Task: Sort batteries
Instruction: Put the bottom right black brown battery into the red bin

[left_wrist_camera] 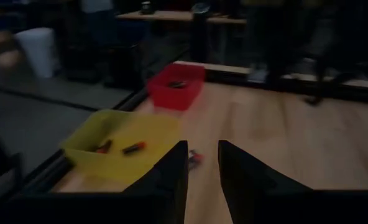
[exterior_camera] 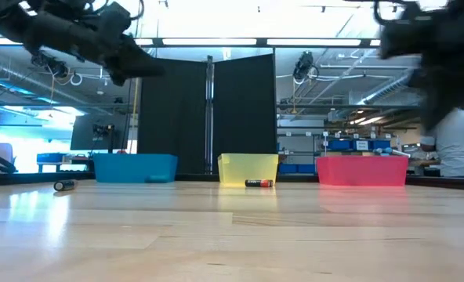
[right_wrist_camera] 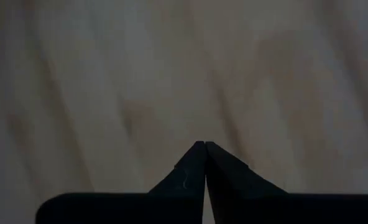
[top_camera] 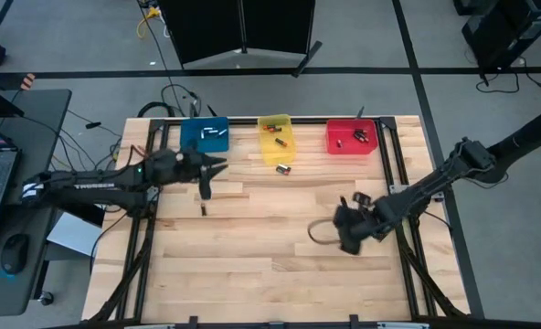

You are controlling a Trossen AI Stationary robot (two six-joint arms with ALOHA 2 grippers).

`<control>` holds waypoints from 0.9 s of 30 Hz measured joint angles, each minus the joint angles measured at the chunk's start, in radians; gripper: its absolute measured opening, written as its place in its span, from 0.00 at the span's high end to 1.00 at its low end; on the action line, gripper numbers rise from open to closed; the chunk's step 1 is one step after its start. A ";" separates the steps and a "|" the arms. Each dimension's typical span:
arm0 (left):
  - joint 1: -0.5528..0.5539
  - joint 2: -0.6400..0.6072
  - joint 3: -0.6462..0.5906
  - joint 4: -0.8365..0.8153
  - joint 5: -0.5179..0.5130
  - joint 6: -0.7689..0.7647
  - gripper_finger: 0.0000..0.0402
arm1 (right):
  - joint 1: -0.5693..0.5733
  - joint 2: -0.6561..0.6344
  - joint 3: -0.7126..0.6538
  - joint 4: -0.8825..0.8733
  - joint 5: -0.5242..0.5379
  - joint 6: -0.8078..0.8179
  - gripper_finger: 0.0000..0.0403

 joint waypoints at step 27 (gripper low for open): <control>-0.170 0.003 -0.046 0.065 -0.143 0.083 0.77 | 0.351 0.000 -0.170 -0.112 -0.290 0.001 0.57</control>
